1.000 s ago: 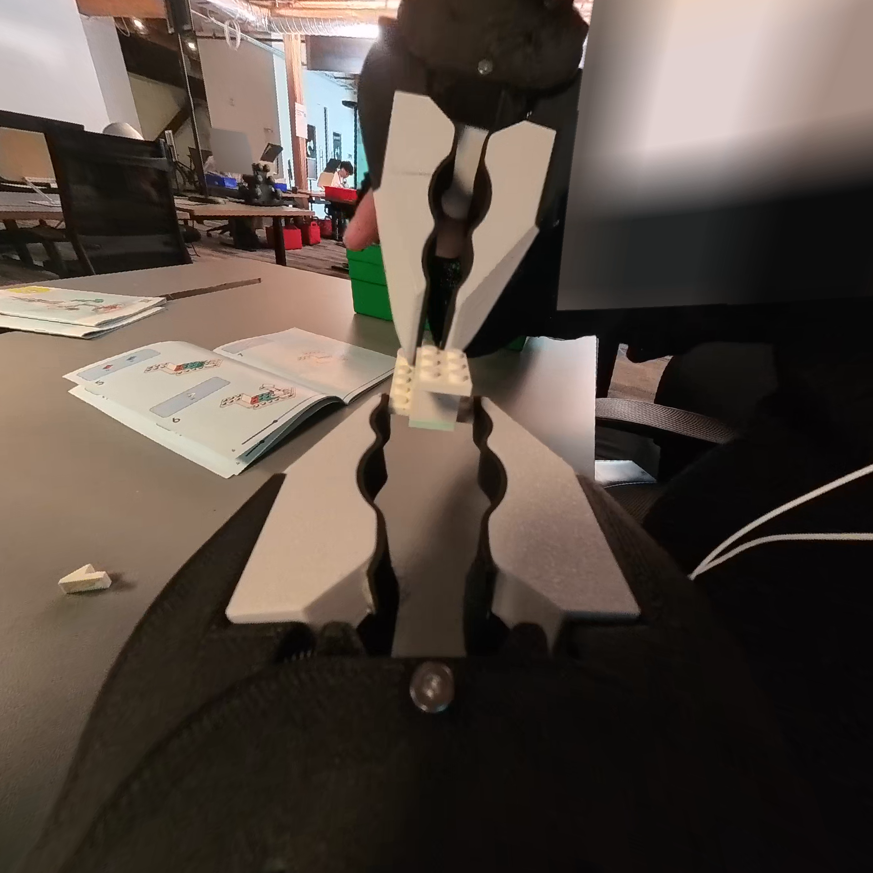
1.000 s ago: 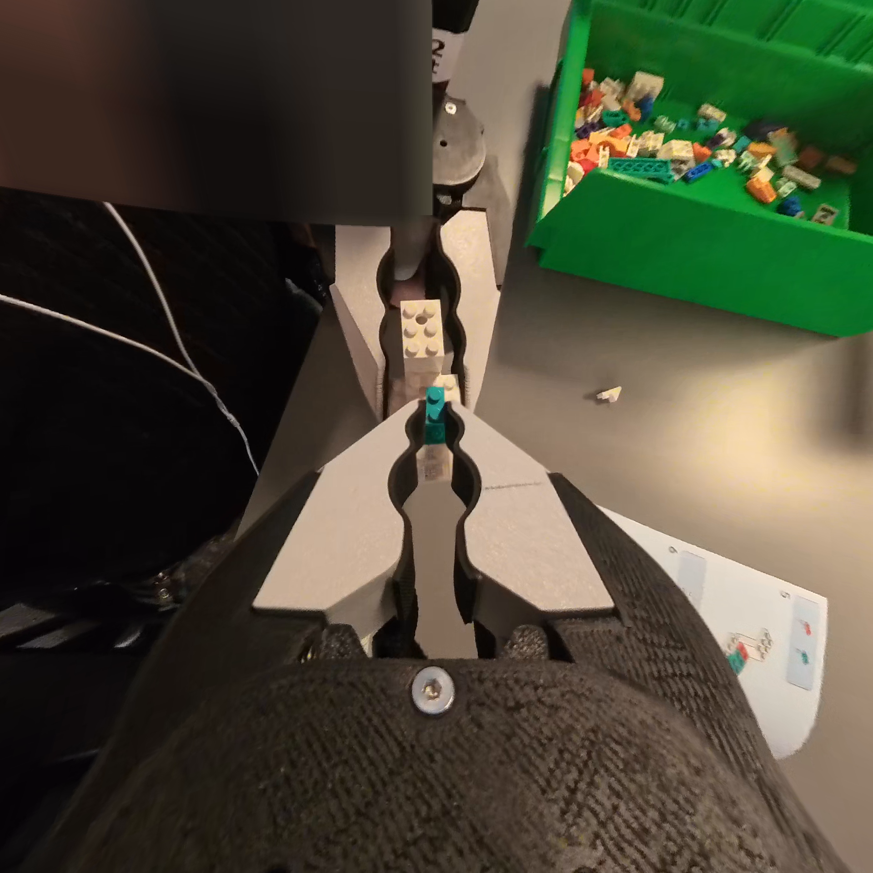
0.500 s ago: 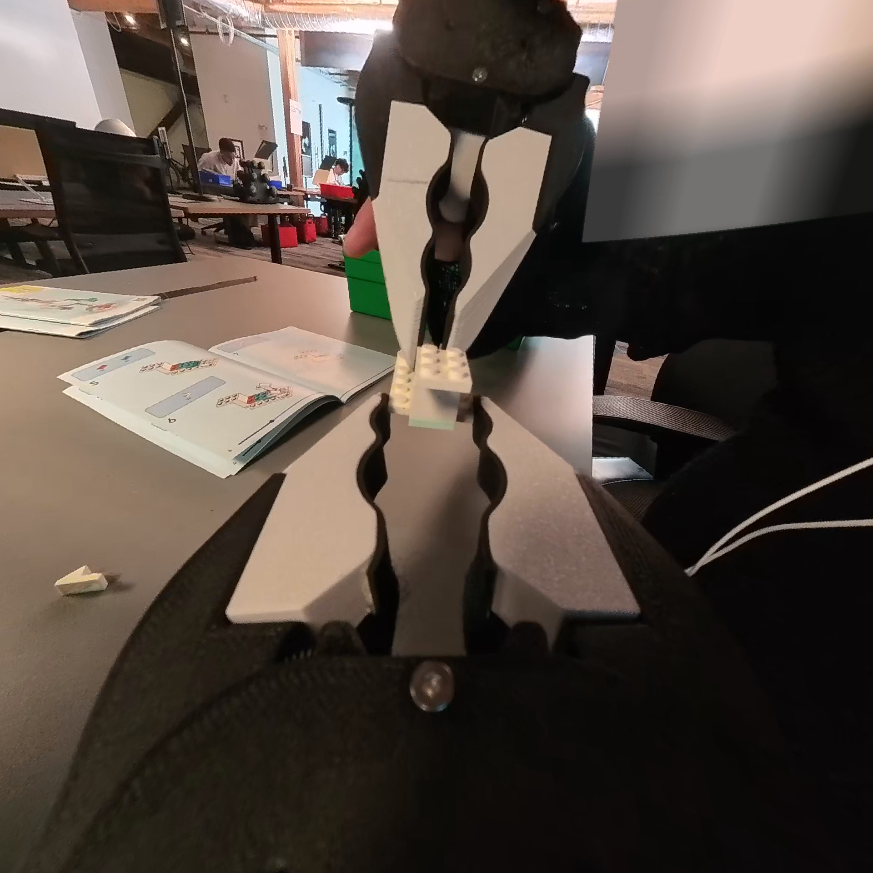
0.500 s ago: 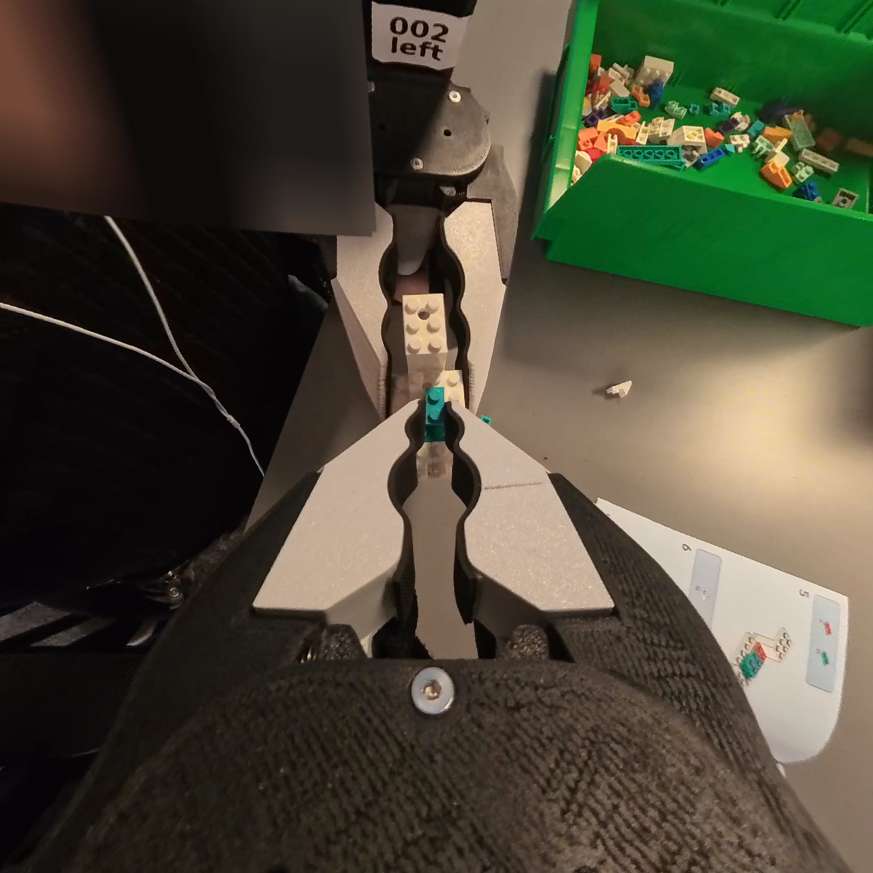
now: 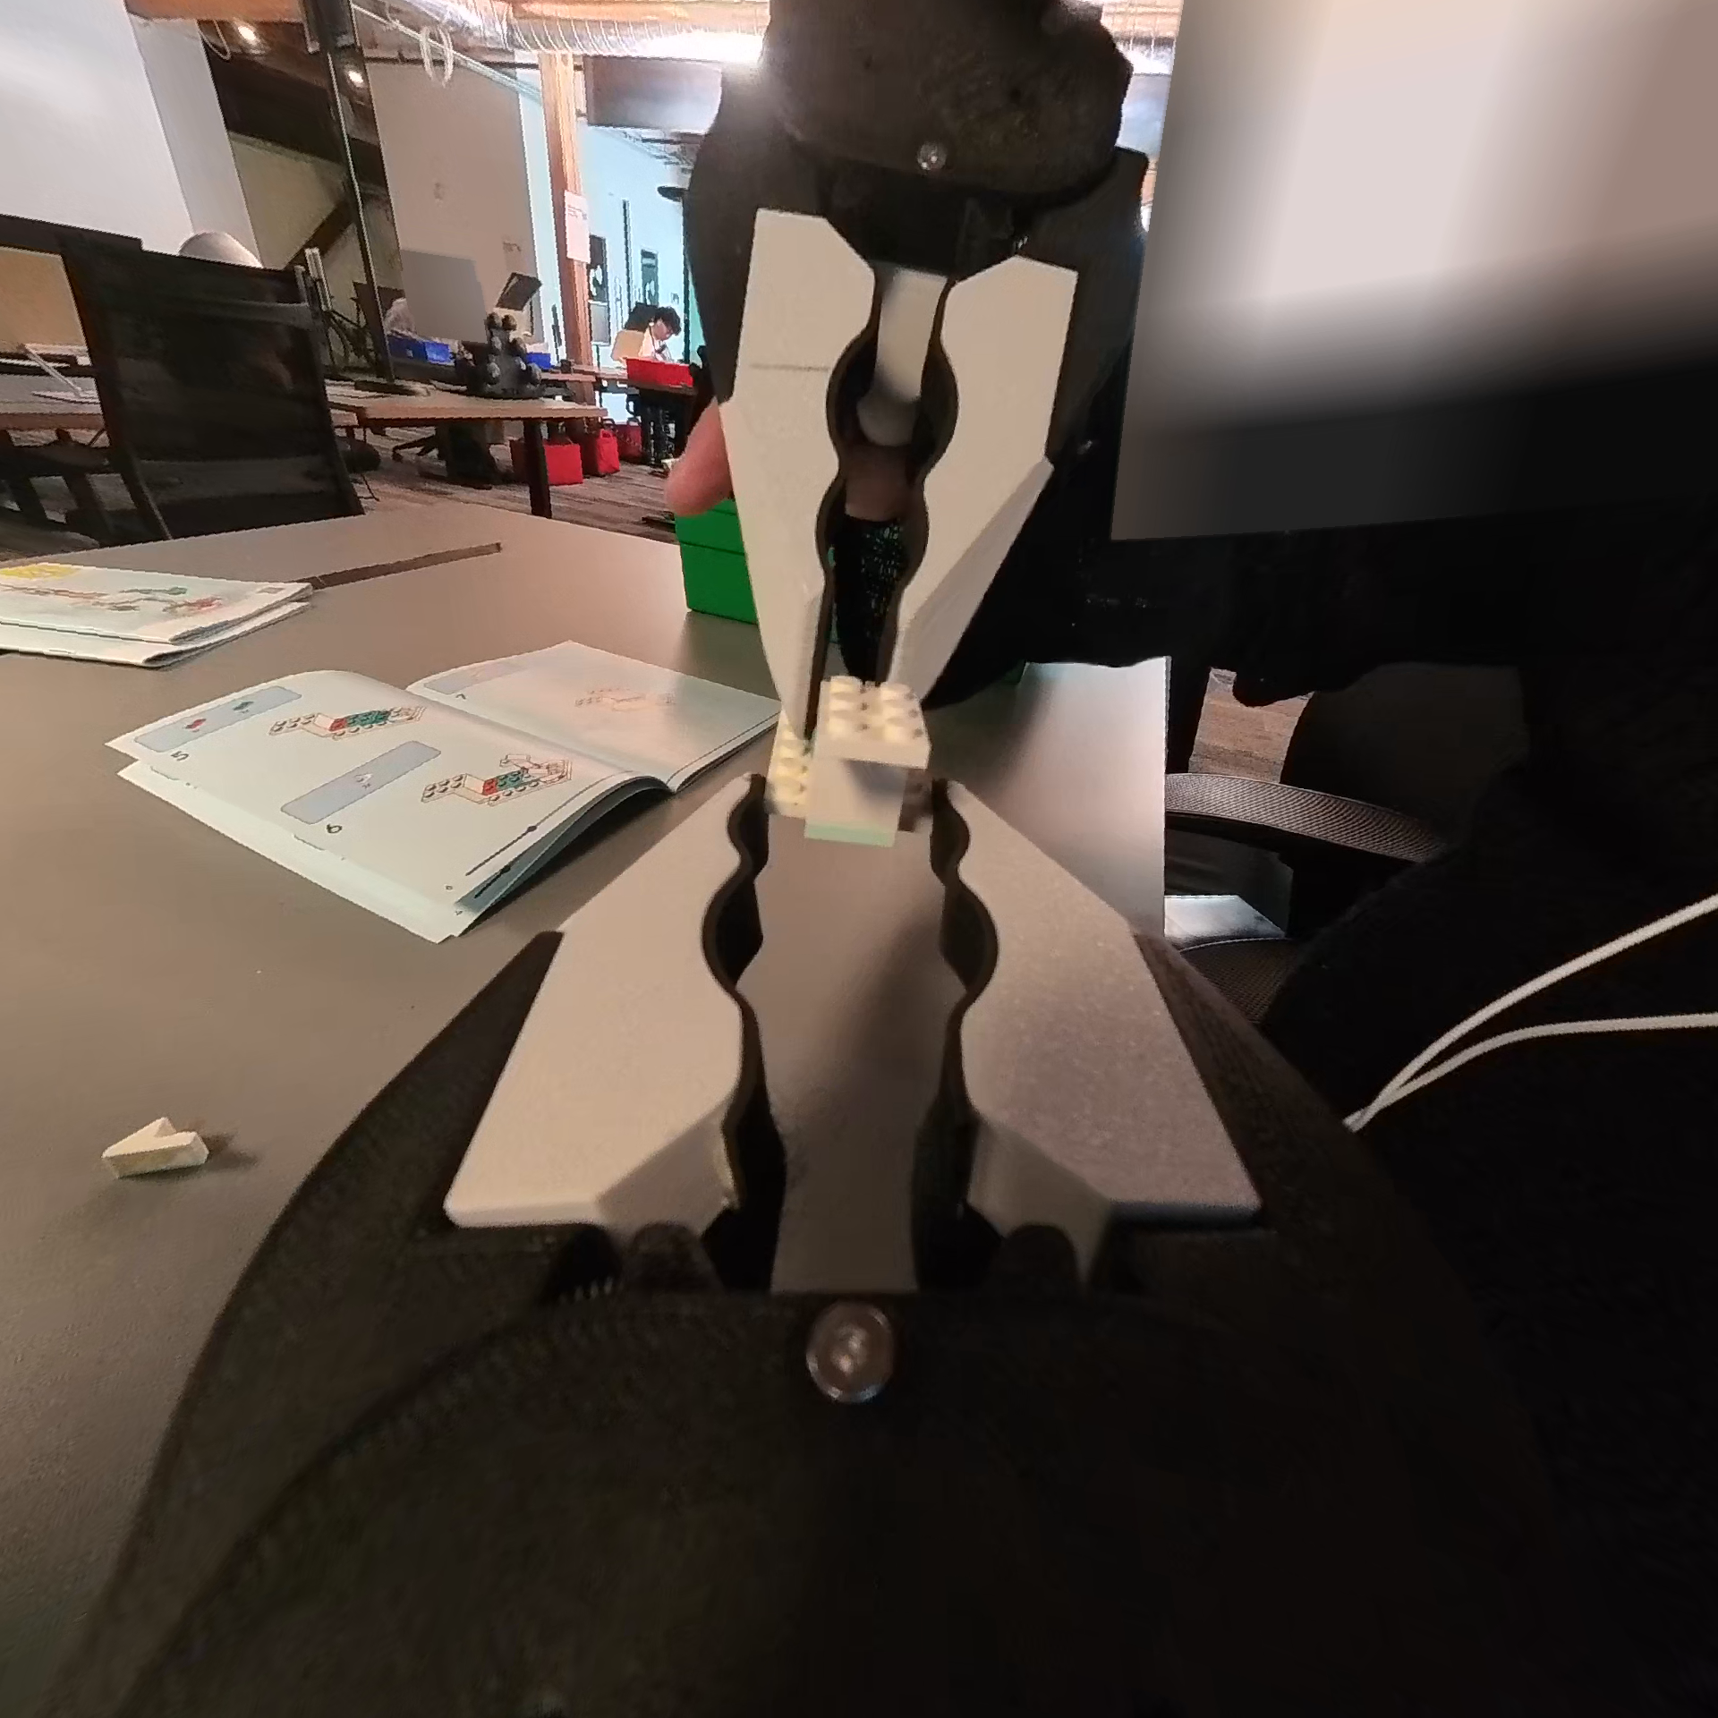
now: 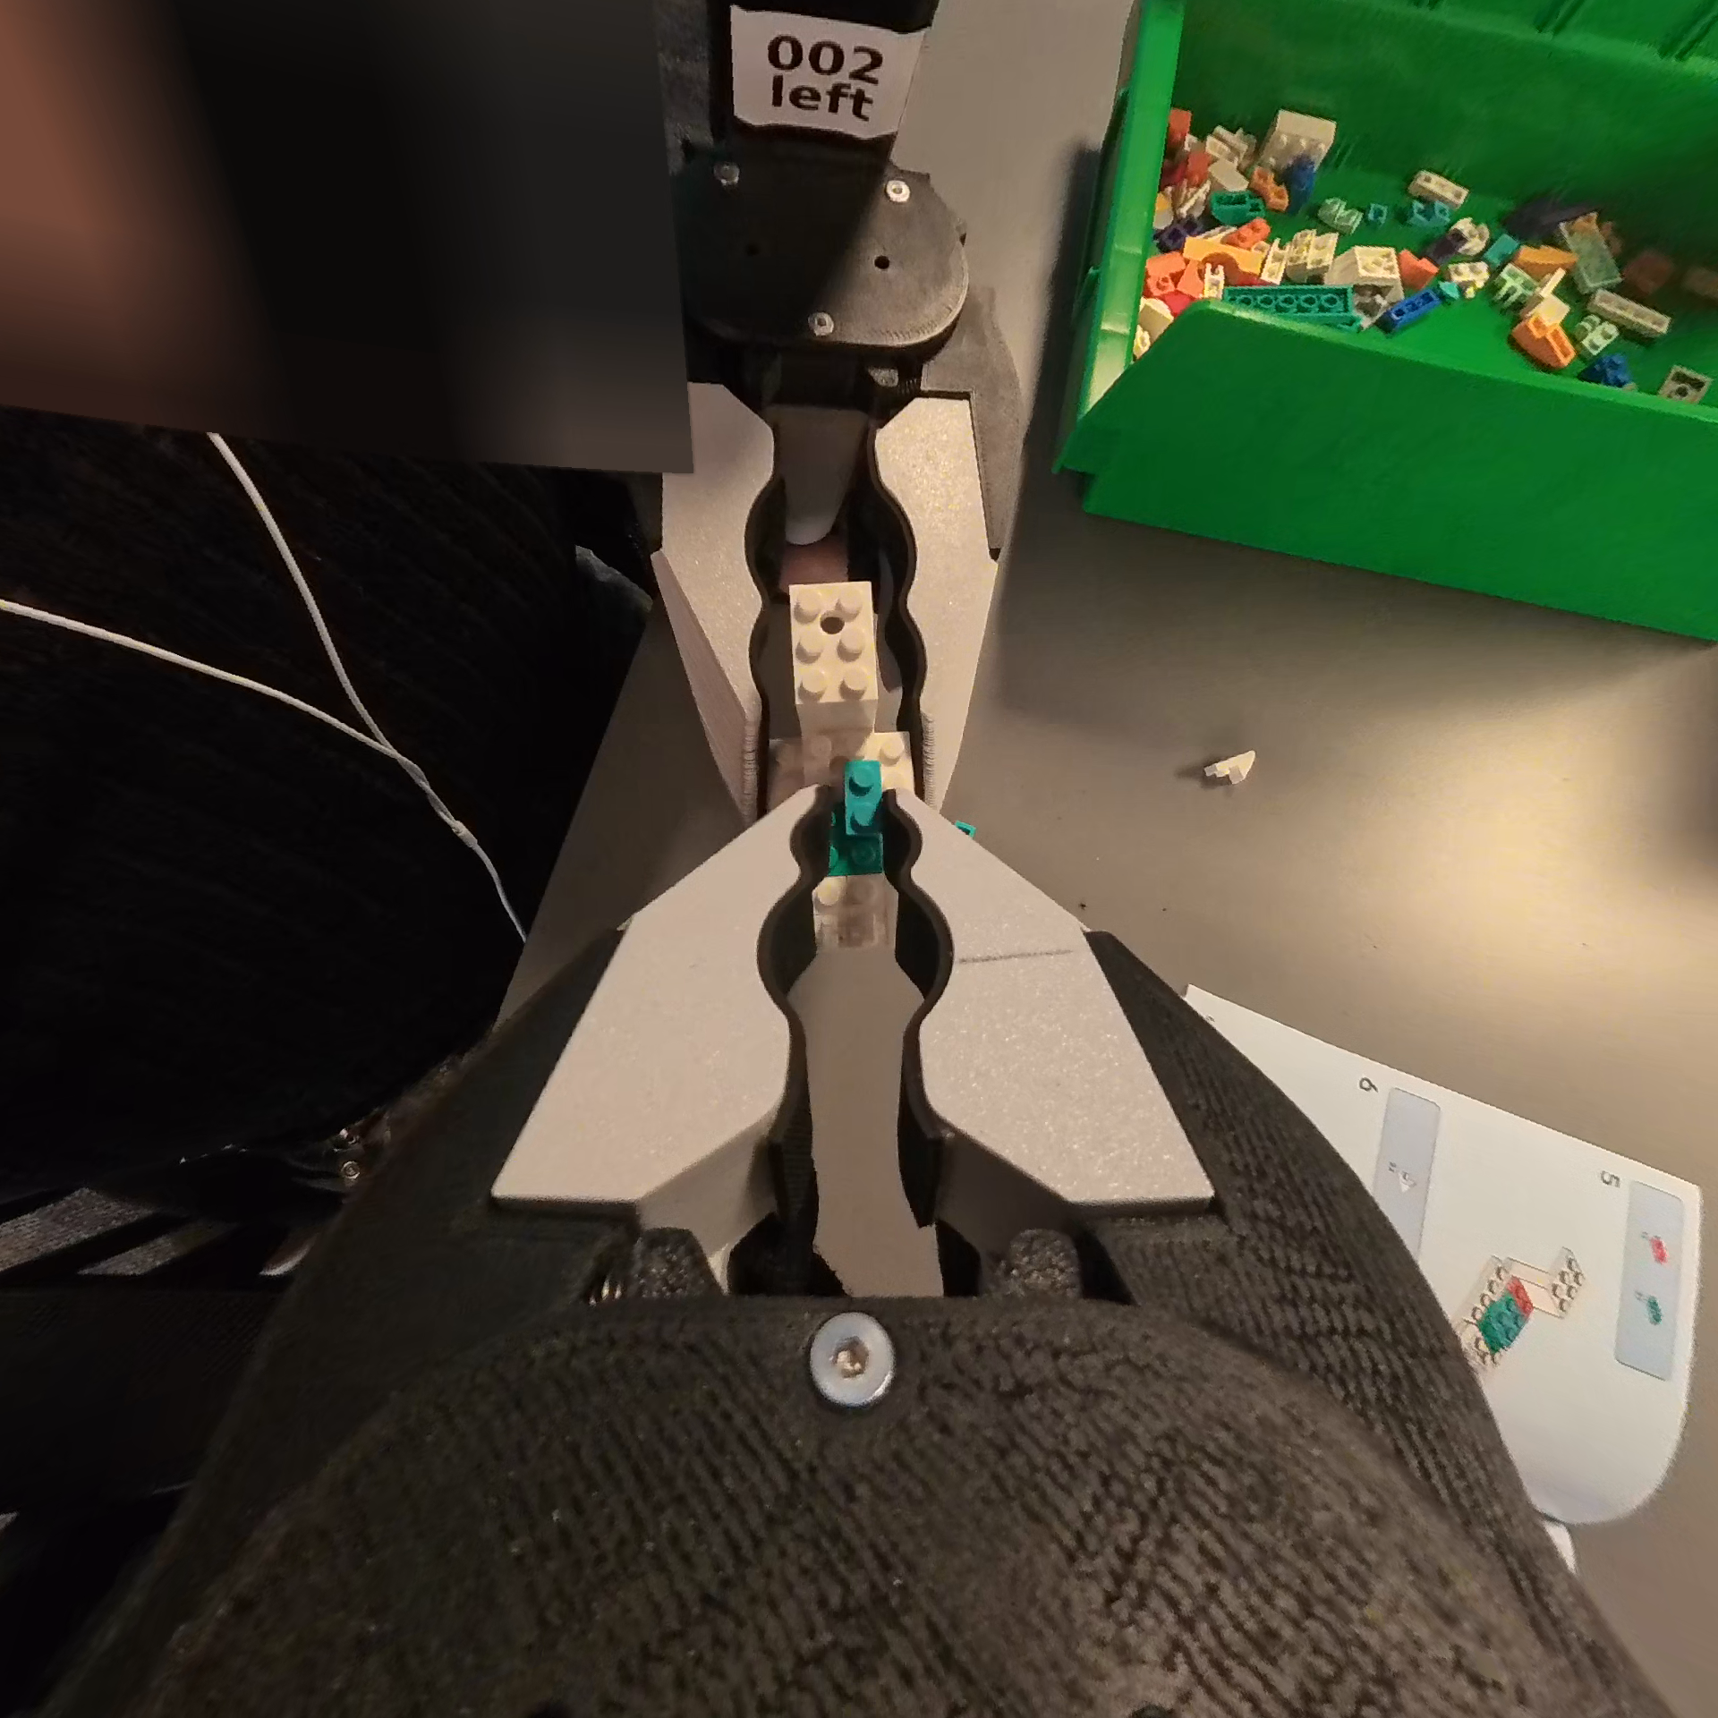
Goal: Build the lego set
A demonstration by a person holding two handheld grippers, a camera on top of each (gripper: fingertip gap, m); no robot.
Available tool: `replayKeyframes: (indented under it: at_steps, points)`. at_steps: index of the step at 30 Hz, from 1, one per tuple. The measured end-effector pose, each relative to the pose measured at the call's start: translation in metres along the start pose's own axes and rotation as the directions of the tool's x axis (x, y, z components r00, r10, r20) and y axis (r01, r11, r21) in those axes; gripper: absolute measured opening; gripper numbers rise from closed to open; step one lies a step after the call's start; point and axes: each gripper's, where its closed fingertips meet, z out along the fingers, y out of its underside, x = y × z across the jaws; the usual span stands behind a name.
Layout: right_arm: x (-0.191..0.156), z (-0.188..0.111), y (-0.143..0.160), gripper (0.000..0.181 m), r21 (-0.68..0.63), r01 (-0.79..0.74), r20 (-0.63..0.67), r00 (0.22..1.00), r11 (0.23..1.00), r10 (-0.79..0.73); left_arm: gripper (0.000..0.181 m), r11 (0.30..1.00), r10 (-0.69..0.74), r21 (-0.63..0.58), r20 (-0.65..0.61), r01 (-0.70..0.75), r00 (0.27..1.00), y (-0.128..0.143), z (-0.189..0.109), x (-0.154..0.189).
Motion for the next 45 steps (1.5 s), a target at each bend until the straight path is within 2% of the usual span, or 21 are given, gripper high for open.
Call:
replayKeyframes:
  at_steps: [13,20,45]
  points:
    - [-0.0035,-0.0051,0.0011,0.016,0.034,0.011,-0.044,0.999,0.999,-0.009,0.034,1.0,-0.006,0.006,0.0,0.006,1.0,-0.0007,-0.0005,-0.0005]
    - [-0.005,-0.0023,-0.0005,0.007,0.038,0.008,-0.044,0.999,0.999,-0.006,0.034,1.0,-0.004,0.006,0.004,0.004,1.0,-0.0007,-0.0005,-0.0009]
    - [-0.0024,-0.0018,-0.0038,0.012,0.038,0.03,-0.068,0.997,0.999,-0.027,0.034,1.0,-0.01,0.012,0.0,0.01,1.0,-0.0016,-0.001,-0.0005]
